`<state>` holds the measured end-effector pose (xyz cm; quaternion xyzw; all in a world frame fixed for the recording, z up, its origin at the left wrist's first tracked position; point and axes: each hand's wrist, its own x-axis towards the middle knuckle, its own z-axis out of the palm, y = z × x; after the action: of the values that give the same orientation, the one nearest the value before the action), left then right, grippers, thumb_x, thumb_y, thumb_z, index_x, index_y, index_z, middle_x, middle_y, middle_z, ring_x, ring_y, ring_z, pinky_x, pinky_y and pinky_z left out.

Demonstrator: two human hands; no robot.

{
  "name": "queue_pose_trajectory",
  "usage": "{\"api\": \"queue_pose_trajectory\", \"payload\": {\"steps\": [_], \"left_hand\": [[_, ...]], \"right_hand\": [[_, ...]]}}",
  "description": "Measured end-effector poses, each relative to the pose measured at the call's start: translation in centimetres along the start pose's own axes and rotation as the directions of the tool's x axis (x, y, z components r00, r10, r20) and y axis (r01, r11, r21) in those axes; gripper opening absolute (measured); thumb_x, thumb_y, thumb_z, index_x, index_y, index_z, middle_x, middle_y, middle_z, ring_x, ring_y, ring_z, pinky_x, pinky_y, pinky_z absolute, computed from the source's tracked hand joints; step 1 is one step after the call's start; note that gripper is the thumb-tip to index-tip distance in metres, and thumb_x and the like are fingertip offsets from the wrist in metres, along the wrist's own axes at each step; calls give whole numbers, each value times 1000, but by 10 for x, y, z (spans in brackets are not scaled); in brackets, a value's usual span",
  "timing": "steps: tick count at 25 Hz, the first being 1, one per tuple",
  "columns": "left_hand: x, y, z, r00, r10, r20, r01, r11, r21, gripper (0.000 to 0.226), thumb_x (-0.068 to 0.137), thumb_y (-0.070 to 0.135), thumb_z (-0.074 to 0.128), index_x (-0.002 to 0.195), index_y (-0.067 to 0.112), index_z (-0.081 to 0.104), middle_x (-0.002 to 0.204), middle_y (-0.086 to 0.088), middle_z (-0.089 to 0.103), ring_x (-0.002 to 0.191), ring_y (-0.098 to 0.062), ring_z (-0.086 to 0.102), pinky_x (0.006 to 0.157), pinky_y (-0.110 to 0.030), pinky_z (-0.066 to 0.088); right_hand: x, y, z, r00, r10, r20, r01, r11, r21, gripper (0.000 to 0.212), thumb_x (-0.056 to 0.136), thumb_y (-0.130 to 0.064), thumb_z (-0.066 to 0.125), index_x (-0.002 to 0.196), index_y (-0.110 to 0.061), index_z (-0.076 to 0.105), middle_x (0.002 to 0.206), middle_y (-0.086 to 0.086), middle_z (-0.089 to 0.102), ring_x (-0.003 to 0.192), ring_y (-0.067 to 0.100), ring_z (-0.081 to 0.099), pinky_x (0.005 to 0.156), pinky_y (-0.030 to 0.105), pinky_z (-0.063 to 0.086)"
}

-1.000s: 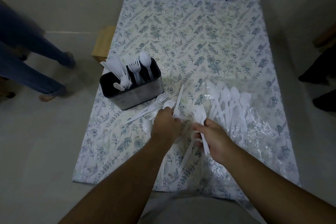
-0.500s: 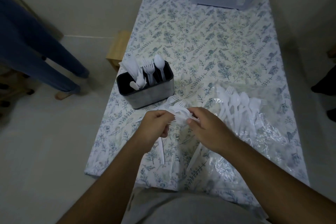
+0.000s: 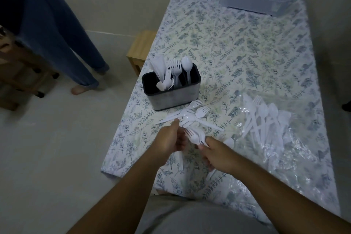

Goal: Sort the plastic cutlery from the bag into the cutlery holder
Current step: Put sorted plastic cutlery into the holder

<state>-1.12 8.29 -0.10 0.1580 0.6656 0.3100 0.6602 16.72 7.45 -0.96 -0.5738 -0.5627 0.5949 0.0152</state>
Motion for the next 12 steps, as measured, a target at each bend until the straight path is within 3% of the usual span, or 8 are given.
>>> {"api": "queue_pose_trajectory", "payload": {"steps": [3, 6, 9, 12], "left_hand": [[14, 9, -13, 972, 194, -134, -144, 938, 314, 33, 102, 26, 51, 95, 2, 74, 76, -7, 69, 60, -17, 62, 56, -27, 54], [37, 12, -30, 821, 556, -133, -266, 577, 773, 13, 93, 14, 63, 102, 12, 72, 96, 0, 66, 80, -13, 64, 67, -19, 51], [61, 5, -43, 781, 623, -45, -255, 385, 887, 15, 89, 12, 70, 104, 9, 71, 106, -6, 65, 94, -22, 61, 83, -33, 54], [68, 2, -52, 764, 644, 39, -267, 261, 928, 5, 91, 10, 66, 92, 8, 70, 93, -7, 65, 88, -25, 61, 74, -35, 53]], "right_hand": [[3, 8, 0, 990, 141, 2, -139, 967, 215, 20, 105, -40, 46, 114, -25, 55, 78, 0, 49, 63, 13, 45, 53, 28, 39], [8, 10, -1, 980, 198, -3, -176, 876, 449, 23, 104, -33, 52, 118, -19, 62, 72, -2, 42, 52, 9, 35, 47, 25, 27], [11, 10, 0, 972, 237, 7, -191, 767, 613, 23, 103, -25, 54, 118, -13, 67, 72, 0, 45, 51, 12, 40, 47, 25, 29], [11, 9, 1, 969, 246, -28, -169, 739, 652, 23, 102, -25, 59, 118, -10, 65, 80, 4, 51, 60, 15, 45, 49, 28, 38]]}}
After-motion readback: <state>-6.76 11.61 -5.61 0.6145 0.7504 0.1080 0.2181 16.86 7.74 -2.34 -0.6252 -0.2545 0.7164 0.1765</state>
